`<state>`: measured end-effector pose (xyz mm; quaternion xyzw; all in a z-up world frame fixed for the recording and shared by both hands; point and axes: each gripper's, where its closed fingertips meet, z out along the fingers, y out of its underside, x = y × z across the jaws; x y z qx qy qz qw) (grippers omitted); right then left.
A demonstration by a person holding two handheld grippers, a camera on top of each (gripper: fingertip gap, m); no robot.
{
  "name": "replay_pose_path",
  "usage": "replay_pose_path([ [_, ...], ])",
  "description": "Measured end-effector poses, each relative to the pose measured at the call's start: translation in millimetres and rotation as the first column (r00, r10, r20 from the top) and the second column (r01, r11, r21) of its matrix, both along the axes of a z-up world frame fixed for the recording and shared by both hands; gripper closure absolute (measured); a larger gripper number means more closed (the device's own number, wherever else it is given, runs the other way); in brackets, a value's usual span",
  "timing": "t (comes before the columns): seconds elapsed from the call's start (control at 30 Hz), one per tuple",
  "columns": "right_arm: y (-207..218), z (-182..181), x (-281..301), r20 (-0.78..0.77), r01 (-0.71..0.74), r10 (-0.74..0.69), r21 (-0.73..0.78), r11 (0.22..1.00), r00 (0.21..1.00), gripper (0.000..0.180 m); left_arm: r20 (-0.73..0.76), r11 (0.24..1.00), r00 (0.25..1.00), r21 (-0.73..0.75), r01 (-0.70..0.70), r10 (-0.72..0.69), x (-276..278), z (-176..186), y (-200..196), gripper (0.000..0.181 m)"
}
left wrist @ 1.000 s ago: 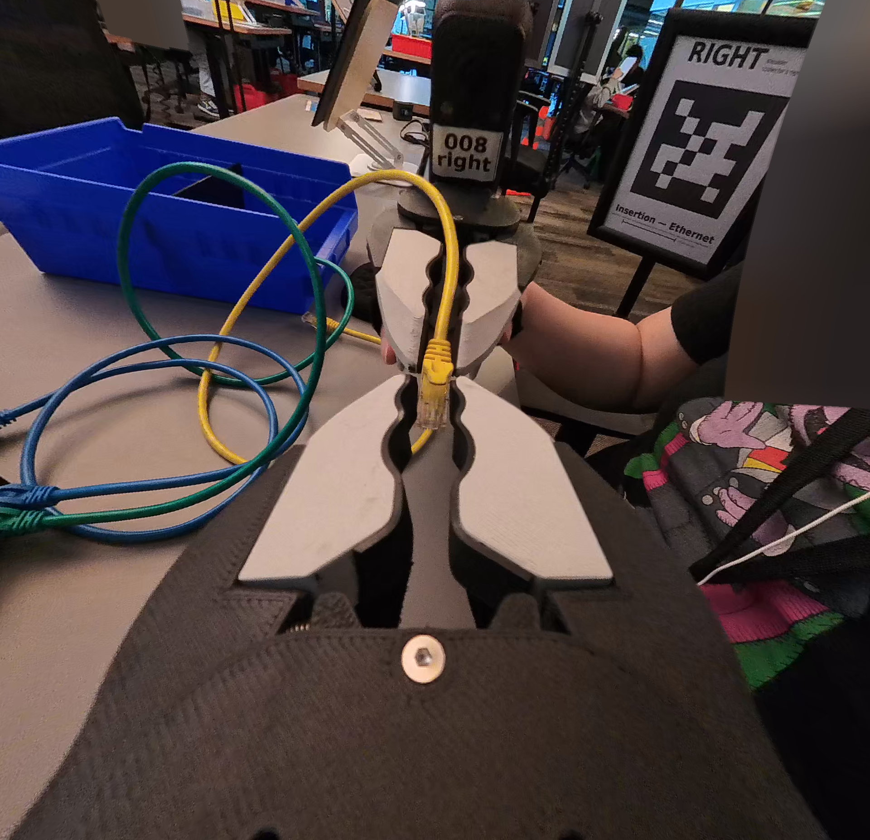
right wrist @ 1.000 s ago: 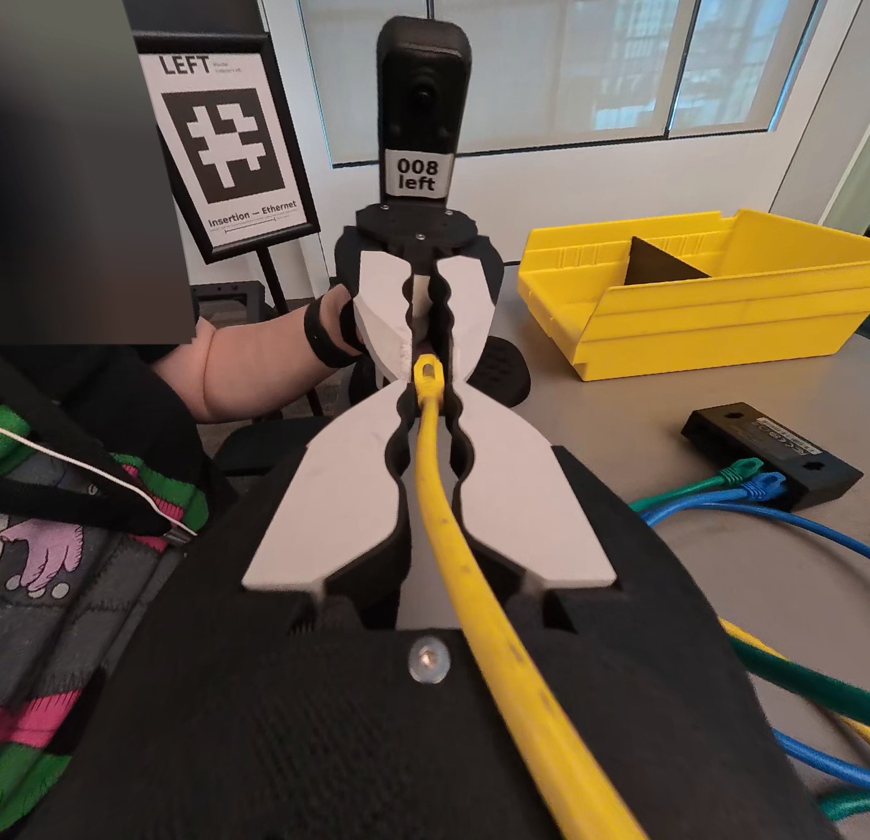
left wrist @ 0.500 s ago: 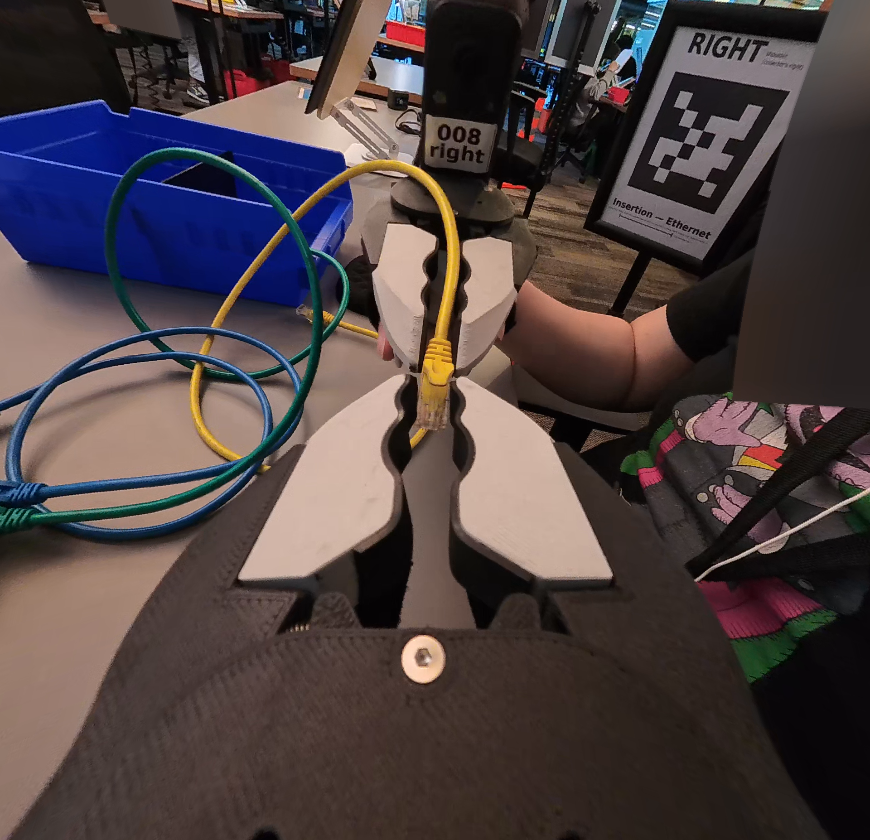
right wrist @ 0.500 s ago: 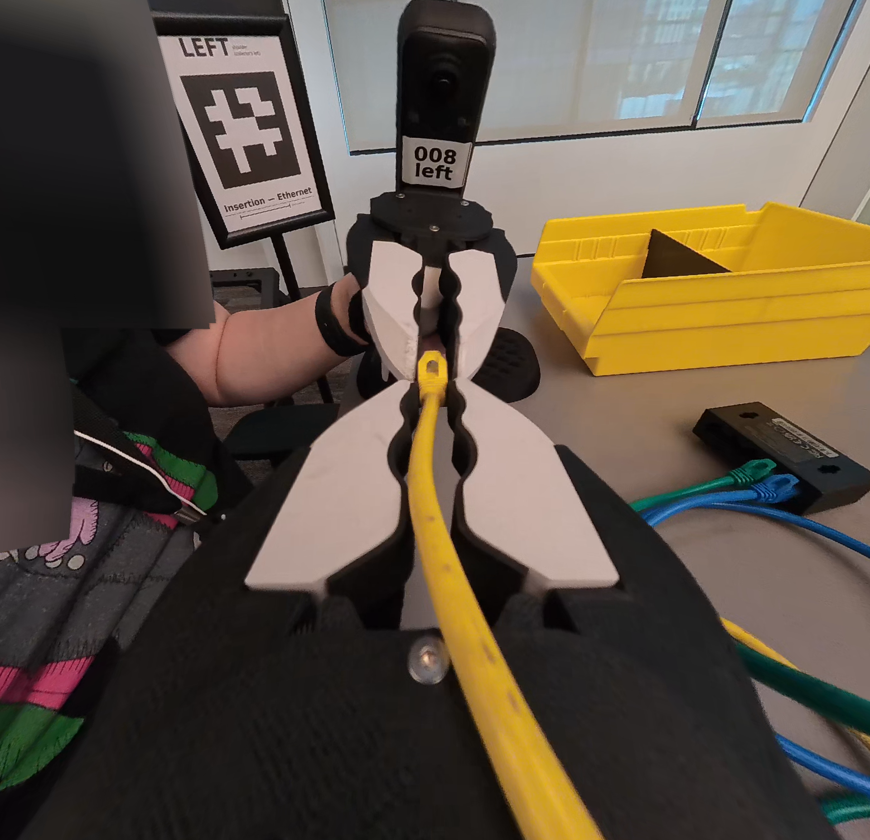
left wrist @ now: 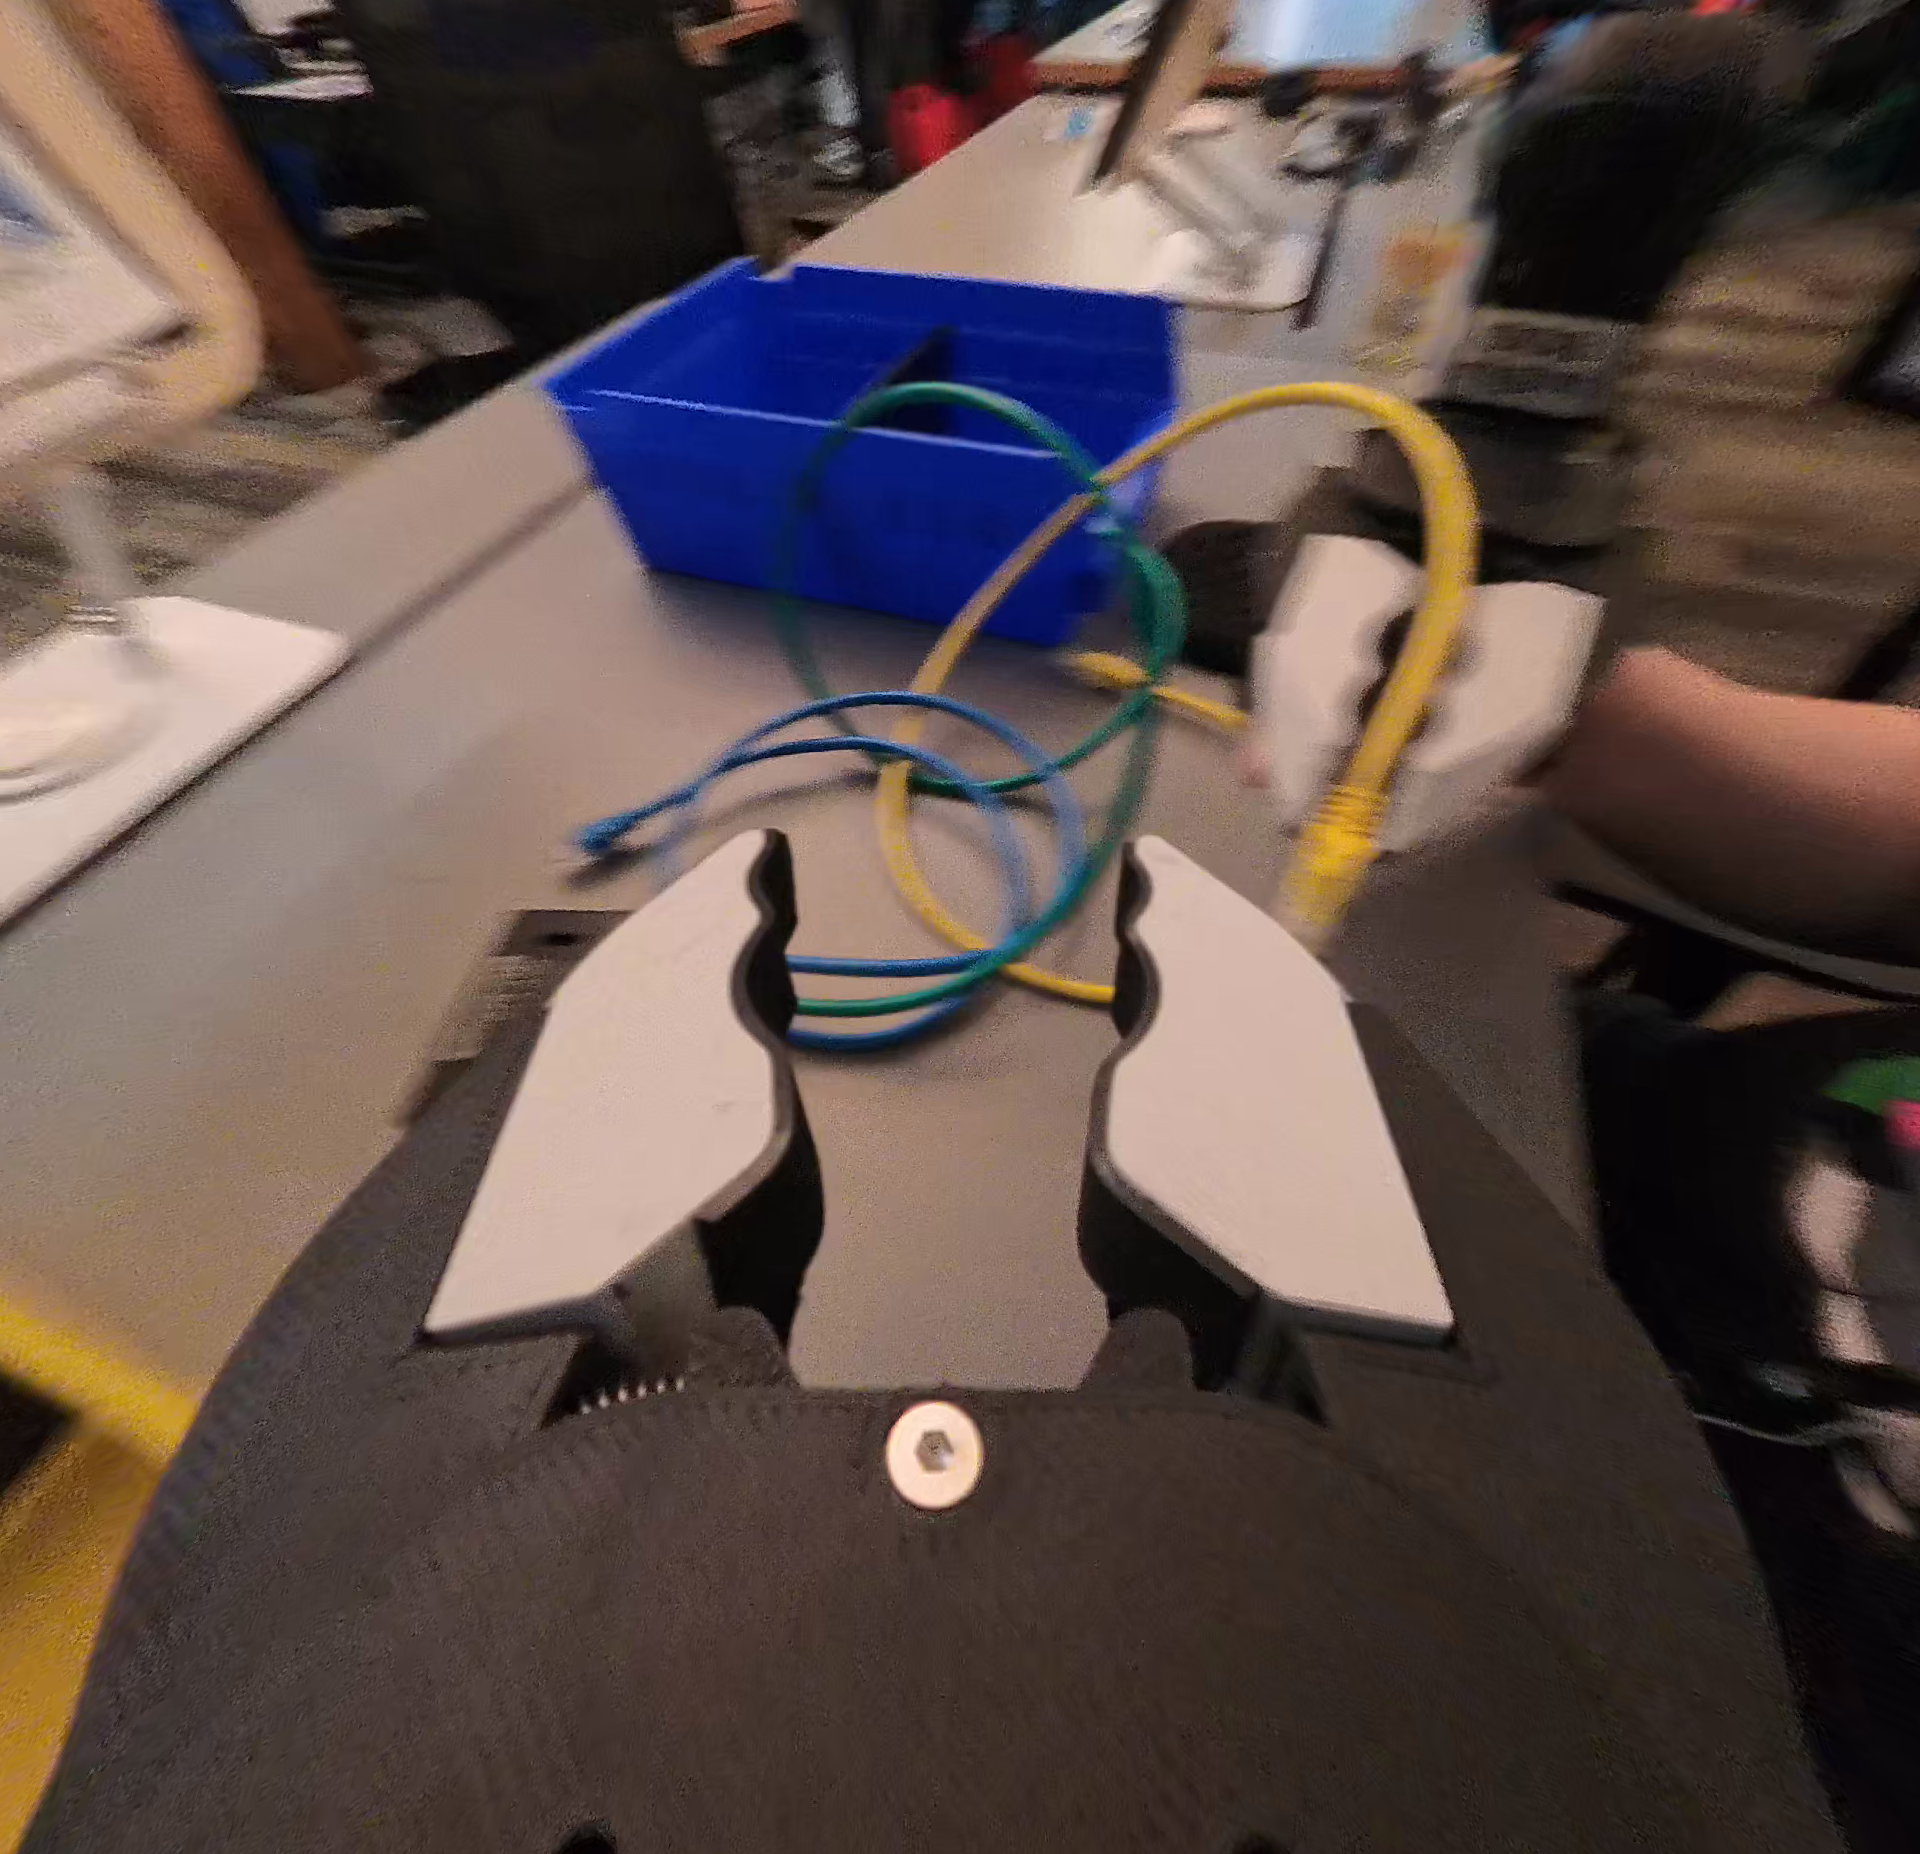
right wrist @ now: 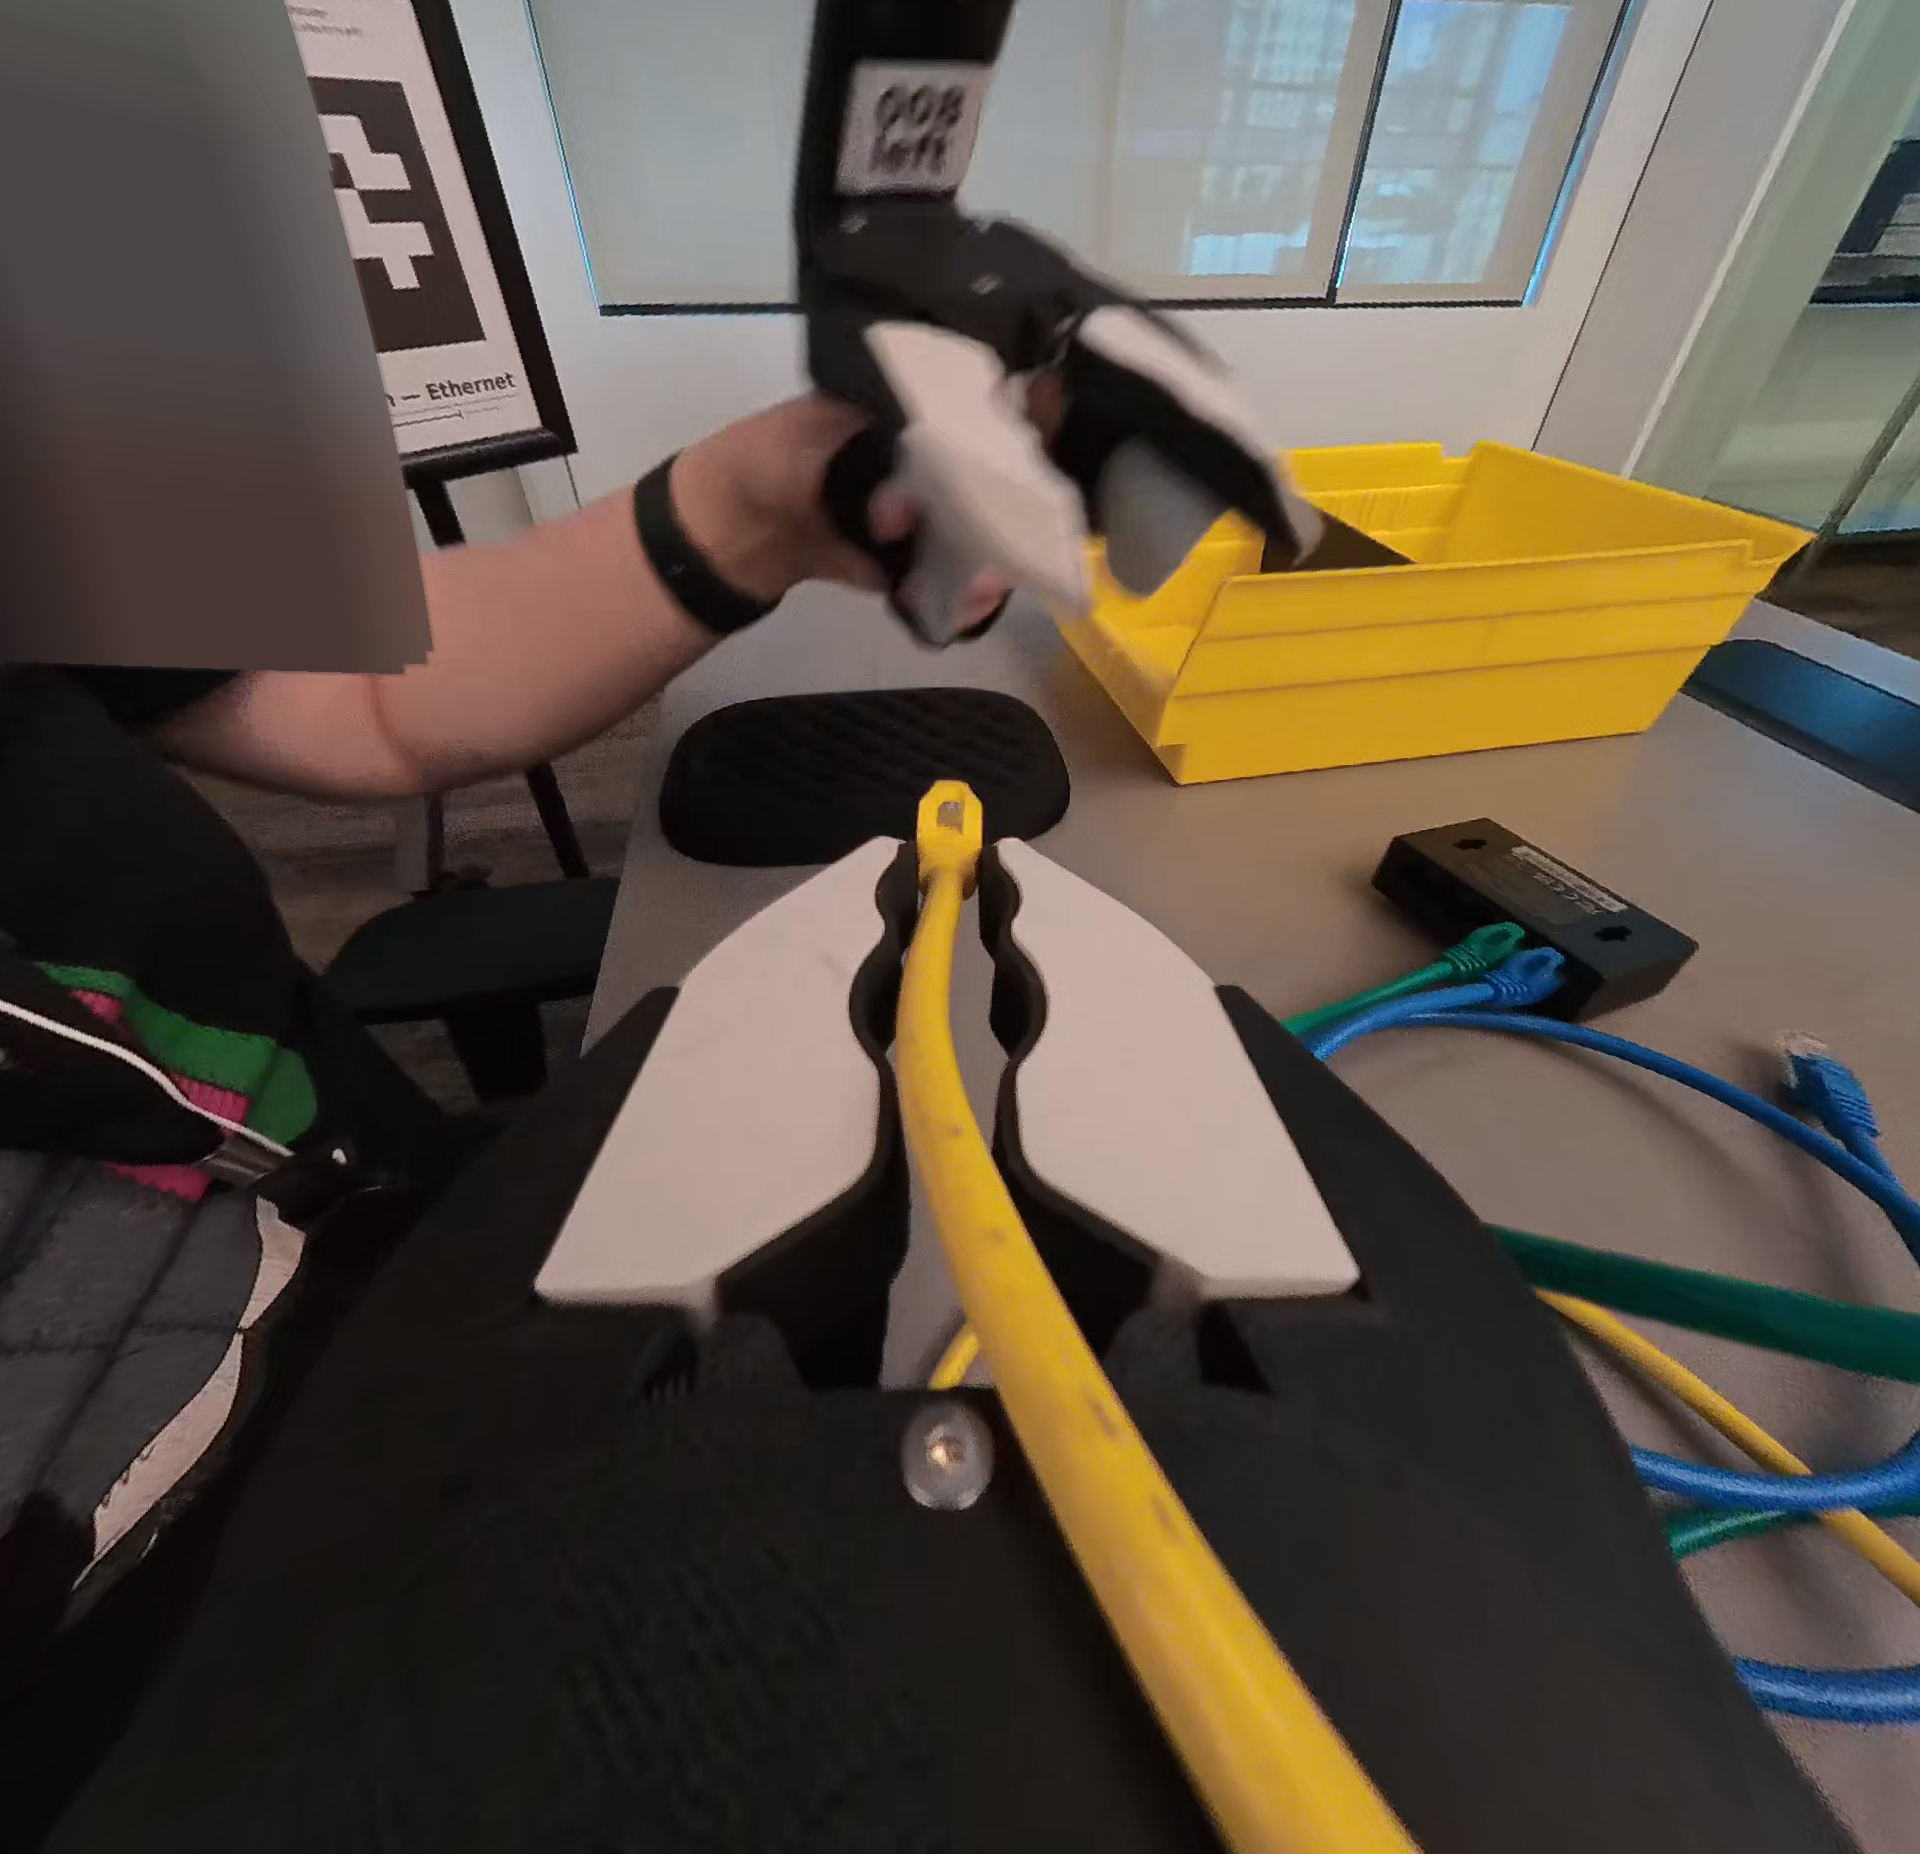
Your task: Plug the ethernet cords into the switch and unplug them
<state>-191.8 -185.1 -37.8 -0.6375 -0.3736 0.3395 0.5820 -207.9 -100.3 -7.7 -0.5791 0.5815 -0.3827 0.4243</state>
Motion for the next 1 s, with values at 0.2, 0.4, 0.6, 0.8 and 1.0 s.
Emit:
replay_pose_path([
  [0.2,-1,-3,-6,0.052,0.010,-0.013,0.054,0.998,0.999,0.167,-0.597,0.990,0.801,0.078,0.120,-0.050,19,-44,94,0.112],
  [0.4,-6,-8,3,0.092,0.040,-0.046,0.072,0.997,0.995,0.168,-0.856,0.991,0.510,-0.015,0.136,-0.083,25,-108,134,0.106],
  [0.6,-5,-11,11,0.086,0.041,-0.047,0.066,0.997,0.995,0.167,-0.936,0.990,0.340,-0.044,0.131,-0.087,23,-137,154,0.101],
  [0.8,-5,-13,12,0.079,0.042,-0.048,0.076,0.996,0.996,0.167,-0.966,0.989,0.234,-0.081,0.121,-0.108,16,-152,146,0.120],
  [1.0,-5,-15,10,0.081,0.036,-0.042,0.071,0.997,0.996,0.167,-0.978,0.991,0.189,-0.061,0.118,-0.083,17,-152,147,0.120],
])
